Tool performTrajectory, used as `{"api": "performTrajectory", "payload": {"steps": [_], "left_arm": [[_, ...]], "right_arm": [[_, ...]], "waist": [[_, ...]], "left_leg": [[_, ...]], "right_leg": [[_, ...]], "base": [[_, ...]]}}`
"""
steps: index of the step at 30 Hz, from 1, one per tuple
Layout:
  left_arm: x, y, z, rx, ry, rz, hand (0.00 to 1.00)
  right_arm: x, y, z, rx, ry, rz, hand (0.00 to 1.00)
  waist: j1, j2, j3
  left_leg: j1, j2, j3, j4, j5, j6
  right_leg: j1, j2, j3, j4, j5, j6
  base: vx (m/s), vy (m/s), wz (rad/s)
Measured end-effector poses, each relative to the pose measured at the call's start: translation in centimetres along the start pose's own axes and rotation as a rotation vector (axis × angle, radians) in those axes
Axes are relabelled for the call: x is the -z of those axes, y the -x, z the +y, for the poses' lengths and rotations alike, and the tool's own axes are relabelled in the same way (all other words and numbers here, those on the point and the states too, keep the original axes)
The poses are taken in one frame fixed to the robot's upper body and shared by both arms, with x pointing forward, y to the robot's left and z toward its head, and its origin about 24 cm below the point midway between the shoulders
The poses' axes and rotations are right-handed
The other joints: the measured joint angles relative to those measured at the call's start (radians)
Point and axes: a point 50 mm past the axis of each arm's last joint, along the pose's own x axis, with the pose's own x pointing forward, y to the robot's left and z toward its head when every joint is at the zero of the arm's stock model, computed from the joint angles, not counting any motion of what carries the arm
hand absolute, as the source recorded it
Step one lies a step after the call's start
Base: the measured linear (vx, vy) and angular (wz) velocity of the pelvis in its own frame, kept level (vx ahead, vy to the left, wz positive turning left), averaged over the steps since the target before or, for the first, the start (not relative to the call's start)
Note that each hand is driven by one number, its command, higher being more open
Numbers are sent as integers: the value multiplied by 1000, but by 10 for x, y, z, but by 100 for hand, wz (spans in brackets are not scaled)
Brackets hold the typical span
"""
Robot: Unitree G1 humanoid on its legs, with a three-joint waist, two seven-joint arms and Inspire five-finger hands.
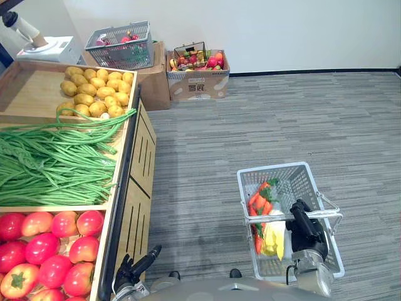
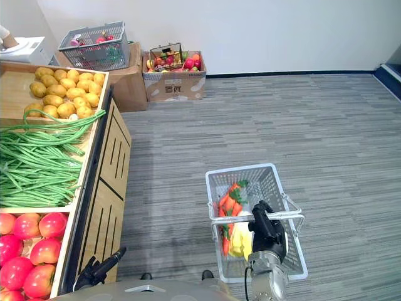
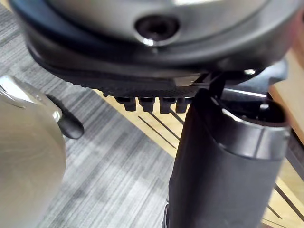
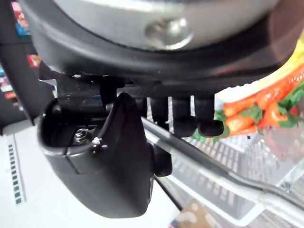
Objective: Pick vegetable in the basket
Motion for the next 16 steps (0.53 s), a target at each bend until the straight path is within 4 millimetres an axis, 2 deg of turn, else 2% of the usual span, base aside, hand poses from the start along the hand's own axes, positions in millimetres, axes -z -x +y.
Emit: {"api": "performTrajectory", "payload": {"steps": [9,13,16], "left_arm": [[0,0,3,-17,-1,3,100],[0,-1,1,-11,-8,1,100],[-1,-1,-1,-2,-23,1,100]], "right_arm": [[10,3,-2,7,9,39,0],[16,5,-2,42,8,46,0],[19,6,2,38,74,51,0]], "waist": [[-2,-7,-6],[-2,-7,-7],[-1,-7,-9]], "left_leg": [[13,-7,-20,1,4,1],[14,-6,-41,-28,30,1],[16,-4,-53,-49,47,-1]], "right_leg": [[33,-10,-34,-16,2,2],[33,-10,-58,-16,2,2],[33,-10,-71,-16,3,3]], "base": [[2,10,8],[-59,-16,15],[-30,-7,12]]}}
